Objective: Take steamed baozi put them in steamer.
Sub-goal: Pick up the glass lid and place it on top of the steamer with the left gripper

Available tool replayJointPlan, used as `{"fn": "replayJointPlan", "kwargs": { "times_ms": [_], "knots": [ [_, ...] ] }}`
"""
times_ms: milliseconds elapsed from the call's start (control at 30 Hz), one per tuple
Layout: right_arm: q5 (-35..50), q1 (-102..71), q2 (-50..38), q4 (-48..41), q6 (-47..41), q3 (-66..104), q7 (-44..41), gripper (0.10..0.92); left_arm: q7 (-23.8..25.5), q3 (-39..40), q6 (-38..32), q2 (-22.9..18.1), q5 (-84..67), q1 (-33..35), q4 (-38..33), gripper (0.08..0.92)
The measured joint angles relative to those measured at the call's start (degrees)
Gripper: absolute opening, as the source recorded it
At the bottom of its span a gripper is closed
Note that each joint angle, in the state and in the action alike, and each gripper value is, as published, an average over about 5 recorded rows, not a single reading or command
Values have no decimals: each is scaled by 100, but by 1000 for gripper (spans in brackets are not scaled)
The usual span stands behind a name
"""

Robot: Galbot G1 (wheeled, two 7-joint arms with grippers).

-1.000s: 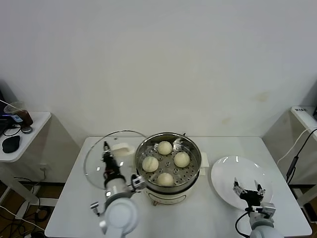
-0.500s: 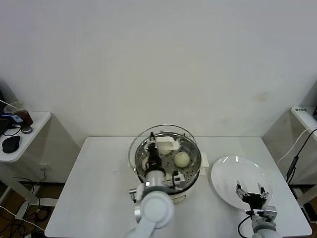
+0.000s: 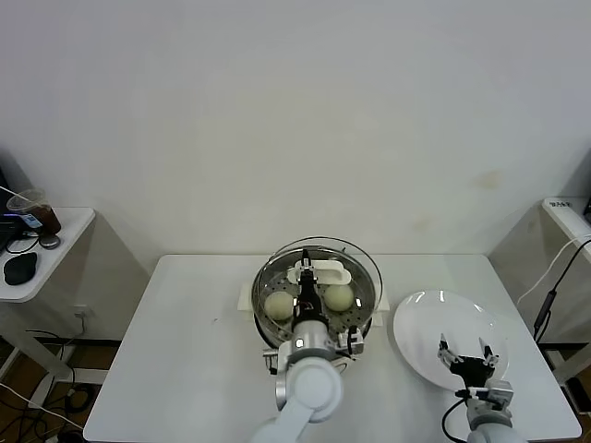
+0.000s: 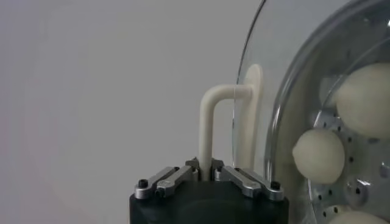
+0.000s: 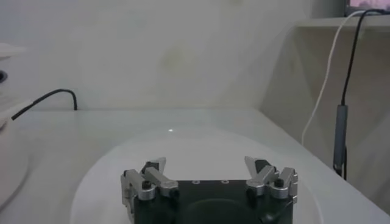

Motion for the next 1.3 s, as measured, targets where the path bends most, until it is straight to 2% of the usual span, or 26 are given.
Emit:
{"fn": "replayJointPlan", "kwargs": {
  "times_ms": [567,1300],
  "knots": [
    [-27,34,-2,-36,0,-50,-24,823,-1,-16,0,-15,193,-15,306,171],
    [-60,83,7,-98,9,-108,-27,823,29,-138,0,-9,104,60,306,171]
  ]
}}
